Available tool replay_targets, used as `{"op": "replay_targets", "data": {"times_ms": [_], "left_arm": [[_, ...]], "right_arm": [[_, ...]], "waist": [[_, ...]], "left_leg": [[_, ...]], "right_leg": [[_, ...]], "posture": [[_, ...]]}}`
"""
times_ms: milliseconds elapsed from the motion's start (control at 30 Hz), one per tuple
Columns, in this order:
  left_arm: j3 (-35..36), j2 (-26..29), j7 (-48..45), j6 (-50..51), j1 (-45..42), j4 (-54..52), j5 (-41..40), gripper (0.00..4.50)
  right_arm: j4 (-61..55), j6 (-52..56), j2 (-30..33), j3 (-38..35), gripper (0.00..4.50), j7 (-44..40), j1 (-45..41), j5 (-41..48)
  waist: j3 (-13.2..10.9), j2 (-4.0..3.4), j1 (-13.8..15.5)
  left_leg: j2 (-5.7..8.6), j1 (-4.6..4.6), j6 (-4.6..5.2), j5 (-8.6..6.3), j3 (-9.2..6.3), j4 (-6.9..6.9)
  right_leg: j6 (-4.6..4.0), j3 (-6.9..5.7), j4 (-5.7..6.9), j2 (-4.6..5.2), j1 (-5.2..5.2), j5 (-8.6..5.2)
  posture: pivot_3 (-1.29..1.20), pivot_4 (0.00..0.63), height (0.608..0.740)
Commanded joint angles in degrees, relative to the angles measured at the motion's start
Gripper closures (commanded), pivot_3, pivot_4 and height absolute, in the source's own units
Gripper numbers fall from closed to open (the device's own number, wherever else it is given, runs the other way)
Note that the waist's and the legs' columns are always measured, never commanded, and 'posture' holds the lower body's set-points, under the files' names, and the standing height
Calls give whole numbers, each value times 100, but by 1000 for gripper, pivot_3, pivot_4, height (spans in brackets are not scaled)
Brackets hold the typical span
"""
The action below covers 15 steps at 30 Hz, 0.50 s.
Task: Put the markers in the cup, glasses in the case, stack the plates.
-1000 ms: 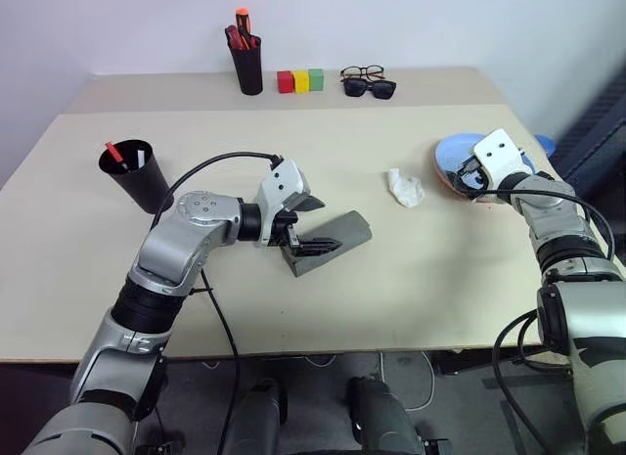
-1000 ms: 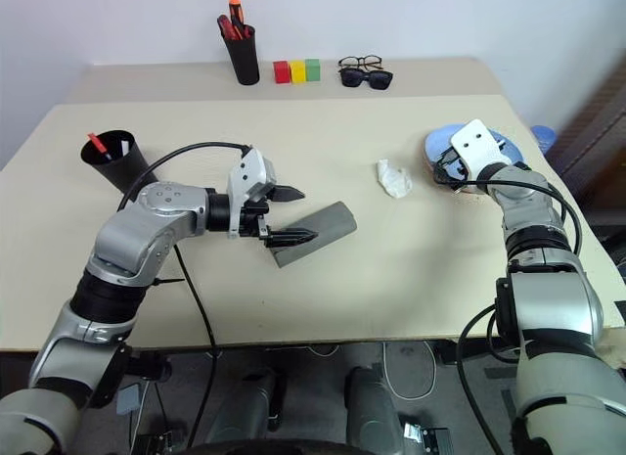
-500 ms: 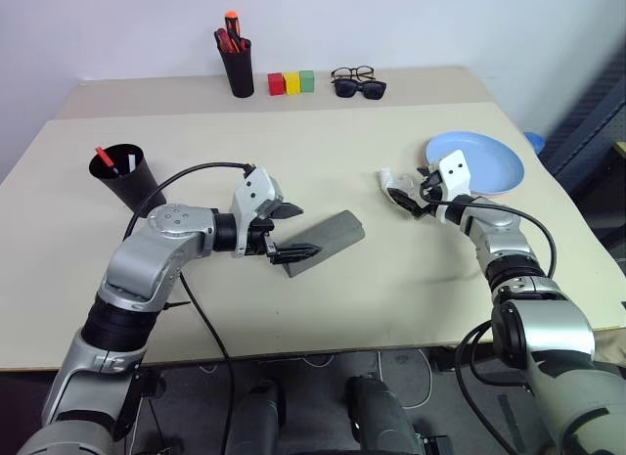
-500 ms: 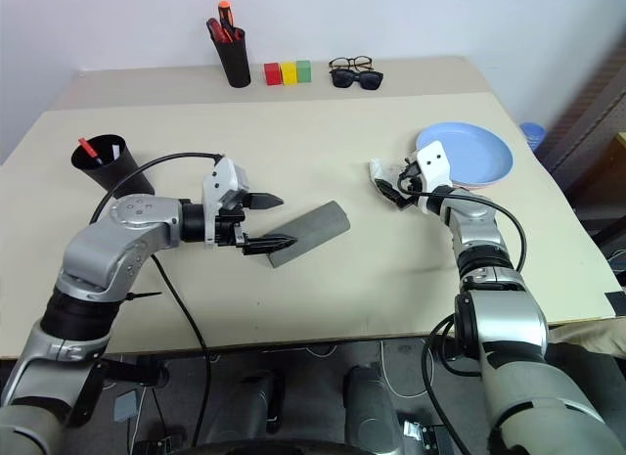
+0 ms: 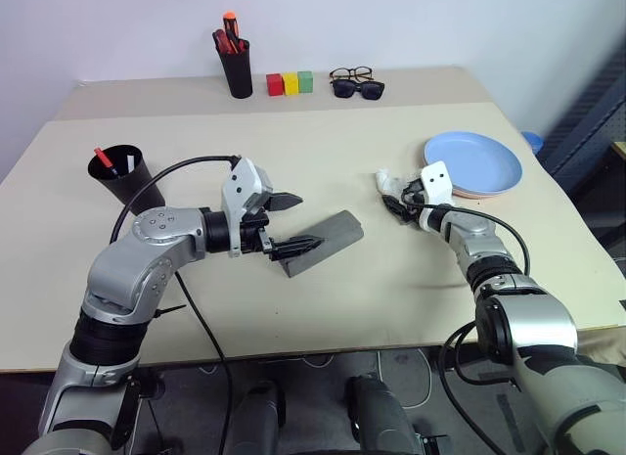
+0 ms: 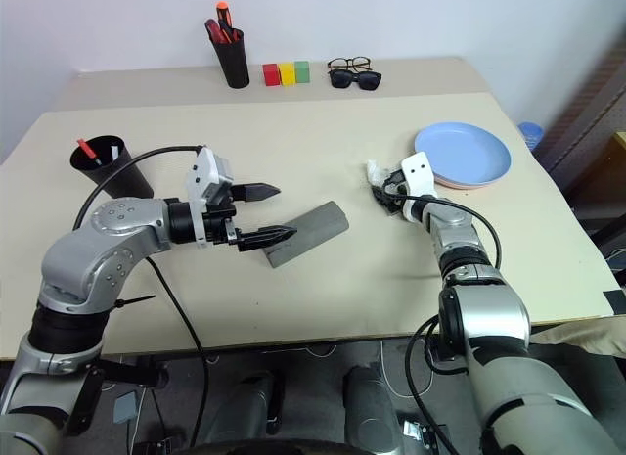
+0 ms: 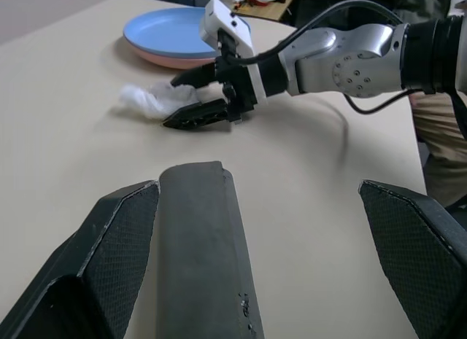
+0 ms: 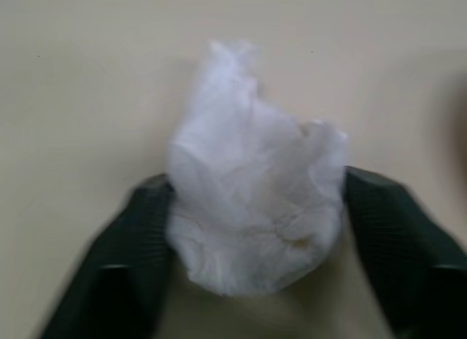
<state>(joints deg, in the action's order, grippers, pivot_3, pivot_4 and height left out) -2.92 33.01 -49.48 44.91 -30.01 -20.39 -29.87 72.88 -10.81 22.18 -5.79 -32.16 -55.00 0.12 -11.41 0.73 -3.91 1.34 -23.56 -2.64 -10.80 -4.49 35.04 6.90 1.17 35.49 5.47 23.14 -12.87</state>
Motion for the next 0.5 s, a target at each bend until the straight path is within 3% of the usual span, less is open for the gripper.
{"op": "replay_targets", "data": {"times_ms": [33, 133, 500], "left_arm": [[100, 24, 81, -61, -10, -128, -65, 0], [40, -13, 108, -106, -32, -69, -59, 0], [-89, -206, 135, -256, -142, 137, 3, 0]], "right_arm": [[11, 21, 44, -75, 2995, 32, -136, 20], [-46, -16, 113, -91, 4448, -8, -133, 29], [-276, -529, 629, -324, 4448, 311, -632, 125]], "waist": [[0, 0, 6], [0, 0, 4], [-1, -2, -7]], "left_leg": [[0, 0, 0, 0, 0, 0], [0, 0, 0, 0, 0, 0], [0, 0, 0, 0, 2, -1]], "right_leg": [[0, 0, 0, 0, 0, 0], [0, 0, -1, 0, -2, 0], [0, 2, -2, 0, 0, 0]], "posture": [[0, 150, 740], [0, 150, 740], [0, 150, 740]]}}
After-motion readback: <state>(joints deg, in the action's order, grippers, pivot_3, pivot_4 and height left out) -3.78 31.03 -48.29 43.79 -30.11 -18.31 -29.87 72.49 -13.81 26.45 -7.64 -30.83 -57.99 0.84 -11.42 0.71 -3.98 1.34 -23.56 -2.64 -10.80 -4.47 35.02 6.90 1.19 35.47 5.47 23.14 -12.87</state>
